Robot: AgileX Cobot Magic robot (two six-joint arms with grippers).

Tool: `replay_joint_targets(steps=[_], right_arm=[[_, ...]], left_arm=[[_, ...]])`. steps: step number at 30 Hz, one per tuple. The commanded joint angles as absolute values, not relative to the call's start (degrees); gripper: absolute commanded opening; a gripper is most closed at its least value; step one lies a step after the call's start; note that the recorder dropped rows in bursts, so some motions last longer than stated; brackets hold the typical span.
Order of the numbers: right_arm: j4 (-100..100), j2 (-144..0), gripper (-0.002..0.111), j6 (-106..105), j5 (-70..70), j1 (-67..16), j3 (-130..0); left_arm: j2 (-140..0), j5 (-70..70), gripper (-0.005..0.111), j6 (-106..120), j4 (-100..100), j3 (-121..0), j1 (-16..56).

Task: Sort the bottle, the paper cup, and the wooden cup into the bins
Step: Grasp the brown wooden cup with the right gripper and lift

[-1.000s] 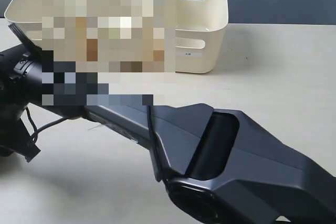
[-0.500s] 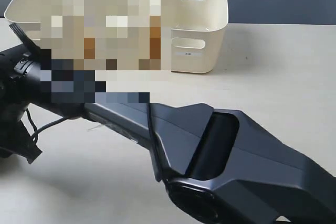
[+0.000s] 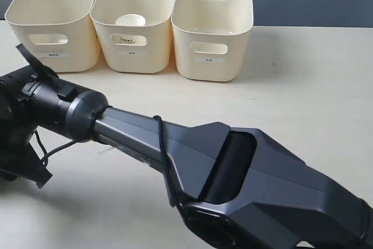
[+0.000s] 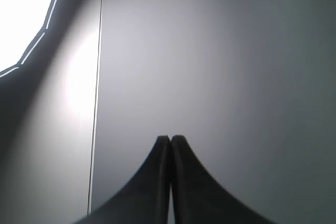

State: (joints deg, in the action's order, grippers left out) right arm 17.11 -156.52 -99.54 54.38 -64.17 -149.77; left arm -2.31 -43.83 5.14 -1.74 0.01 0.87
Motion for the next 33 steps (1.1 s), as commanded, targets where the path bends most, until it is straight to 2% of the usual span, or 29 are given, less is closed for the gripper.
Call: replay_joint_targets(steps=[1, 3, 25, 33], right_arm=[[17.39, -156.81, 0.017, -100.09, 54.25, -63.95, -149.75], [17.39, -156.81, -0.001, -100.7, 54.25, -63.95, -149.75], [7.98, -153.17, -0.001, -85.74, 48.4, -63.7, -149.86], [7.59, -148.95, -0.001, -74.83, 51.01, -59.25, -149.86]], left_arm=[[-2.05, -43.53, 0.0, 5.05, -1.84, 0.0, 1.24], [-2.05, -43.53, 0.0, 5.05, -1.84, 0.0, 1.24], [-2.05, -43.53, 0.0, 5.05, -1.84, 0.0, 1.24], [-2.05, -43.53, 0.0, 5.05, -1.84, 0.0, 1.24]])
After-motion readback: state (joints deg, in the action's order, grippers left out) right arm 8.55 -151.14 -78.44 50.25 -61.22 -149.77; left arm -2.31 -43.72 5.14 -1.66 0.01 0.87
